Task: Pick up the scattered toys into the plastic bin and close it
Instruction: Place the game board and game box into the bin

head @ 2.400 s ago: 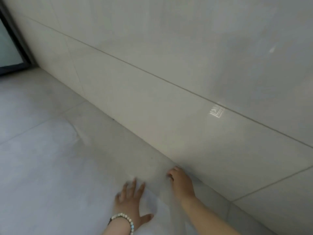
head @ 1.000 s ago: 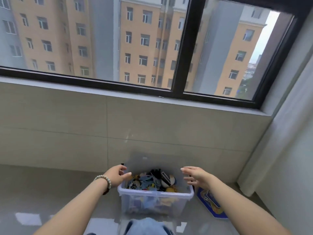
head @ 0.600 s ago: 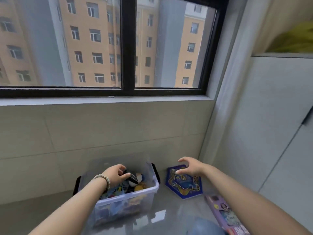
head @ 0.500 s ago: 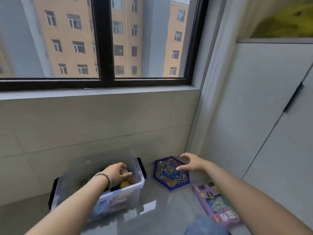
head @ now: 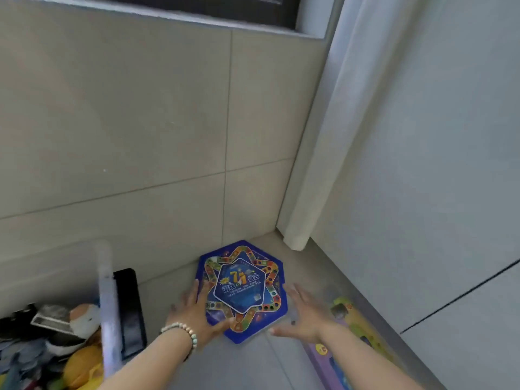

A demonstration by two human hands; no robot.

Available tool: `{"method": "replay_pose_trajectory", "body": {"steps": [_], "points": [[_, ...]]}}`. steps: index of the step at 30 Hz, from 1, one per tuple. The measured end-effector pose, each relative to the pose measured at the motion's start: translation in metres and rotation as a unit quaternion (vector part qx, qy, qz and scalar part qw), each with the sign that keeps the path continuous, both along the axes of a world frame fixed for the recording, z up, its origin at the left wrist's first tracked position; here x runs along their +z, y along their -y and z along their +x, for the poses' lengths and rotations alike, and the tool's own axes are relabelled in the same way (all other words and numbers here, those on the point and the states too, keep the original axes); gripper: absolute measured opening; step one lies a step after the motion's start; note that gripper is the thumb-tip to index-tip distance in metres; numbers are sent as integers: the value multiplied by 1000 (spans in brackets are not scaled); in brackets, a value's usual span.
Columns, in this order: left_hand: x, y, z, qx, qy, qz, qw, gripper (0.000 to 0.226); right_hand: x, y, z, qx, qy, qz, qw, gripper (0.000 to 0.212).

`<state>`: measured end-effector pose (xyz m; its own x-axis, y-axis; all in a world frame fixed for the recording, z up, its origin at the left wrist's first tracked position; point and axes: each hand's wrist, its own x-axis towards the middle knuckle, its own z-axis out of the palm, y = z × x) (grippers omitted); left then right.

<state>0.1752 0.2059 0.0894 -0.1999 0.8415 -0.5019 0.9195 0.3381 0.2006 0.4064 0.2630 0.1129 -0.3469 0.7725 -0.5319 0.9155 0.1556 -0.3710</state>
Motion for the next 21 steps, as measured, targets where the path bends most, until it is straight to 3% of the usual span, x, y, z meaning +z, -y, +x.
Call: {"method": "replay_pose_trajectory", "body": {"steps": [4, 9, 15, 18, 21], "points": [[-70, -34, -6, 6, -41, -54, 998, 109, -74, -40, 3, -24, 11, -49, 998, 138], [-114, -53, -12, 63, 16, -114, 991, 112, -126, -53, 2, -32, -20, -90, 995, 135], [-130, -56, -6, 202, 180, -13, 963, 101, -156, -46, 0, -130, -123, -67, 982, 102], [-126, -53, -2, 279, 266, 51, 921, 90, -148, -44, -2, -250, -259, -109, 926, 83], [-110, -53, 6, 398, 336, 174, 835, 64, -144, -44, -10, -397, -401, -72, 823, 39]]}}
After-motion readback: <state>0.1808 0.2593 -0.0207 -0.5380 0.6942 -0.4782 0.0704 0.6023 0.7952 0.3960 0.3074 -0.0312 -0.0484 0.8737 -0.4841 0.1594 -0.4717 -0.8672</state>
